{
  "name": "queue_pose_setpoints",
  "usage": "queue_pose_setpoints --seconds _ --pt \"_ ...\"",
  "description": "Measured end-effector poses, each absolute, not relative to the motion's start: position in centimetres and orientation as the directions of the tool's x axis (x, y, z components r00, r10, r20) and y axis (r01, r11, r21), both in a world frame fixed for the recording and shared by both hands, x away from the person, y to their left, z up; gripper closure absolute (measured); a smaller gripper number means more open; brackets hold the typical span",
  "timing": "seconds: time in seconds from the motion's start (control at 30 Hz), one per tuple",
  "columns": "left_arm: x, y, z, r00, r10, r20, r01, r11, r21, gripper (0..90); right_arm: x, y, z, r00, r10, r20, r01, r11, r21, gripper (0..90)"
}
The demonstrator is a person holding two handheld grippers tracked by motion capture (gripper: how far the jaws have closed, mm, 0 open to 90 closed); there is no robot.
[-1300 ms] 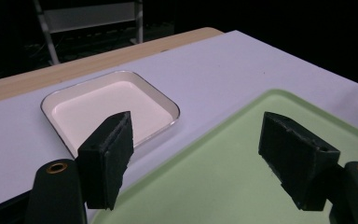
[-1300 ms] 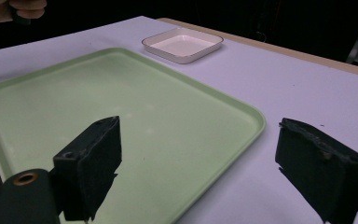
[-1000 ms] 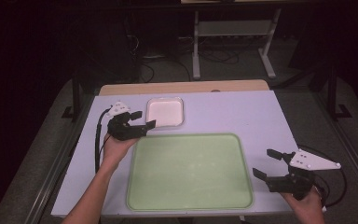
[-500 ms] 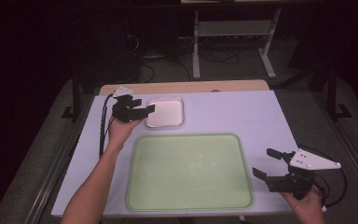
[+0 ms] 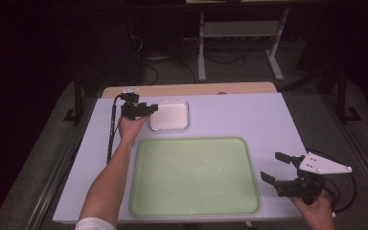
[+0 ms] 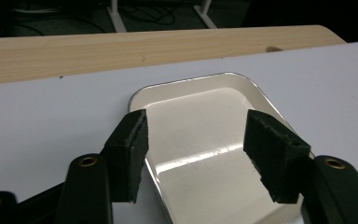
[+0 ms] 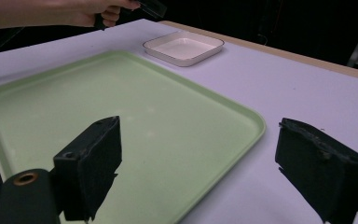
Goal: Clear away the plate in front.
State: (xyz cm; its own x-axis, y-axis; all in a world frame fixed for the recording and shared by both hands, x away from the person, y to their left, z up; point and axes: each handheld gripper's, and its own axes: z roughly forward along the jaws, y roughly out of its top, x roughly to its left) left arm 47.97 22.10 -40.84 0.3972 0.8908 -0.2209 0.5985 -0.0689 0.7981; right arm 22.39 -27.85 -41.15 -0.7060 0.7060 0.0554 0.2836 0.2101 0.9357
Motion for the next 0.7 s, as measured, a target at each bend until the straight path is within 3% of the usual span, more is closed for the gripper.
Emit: queue_pose_setpoints --seconds 0.17,0.7 --pt "49.1 22.7 -42.9 0.315 0.902 -0.294 0.678 0.003 0.735 43.3 22.4 -28.0 -41.2 -0.703 0.708 0.060 0.286 0.204 0.936 13.7" --pt "49.6 22.3 -44.6 0.211 0.934 -0.290 0.746 0.038 0.665 65.1 22.4 -28.0 -41.2 -0.708 0.704 0.061 0.285 0.205 0.937 13.7"
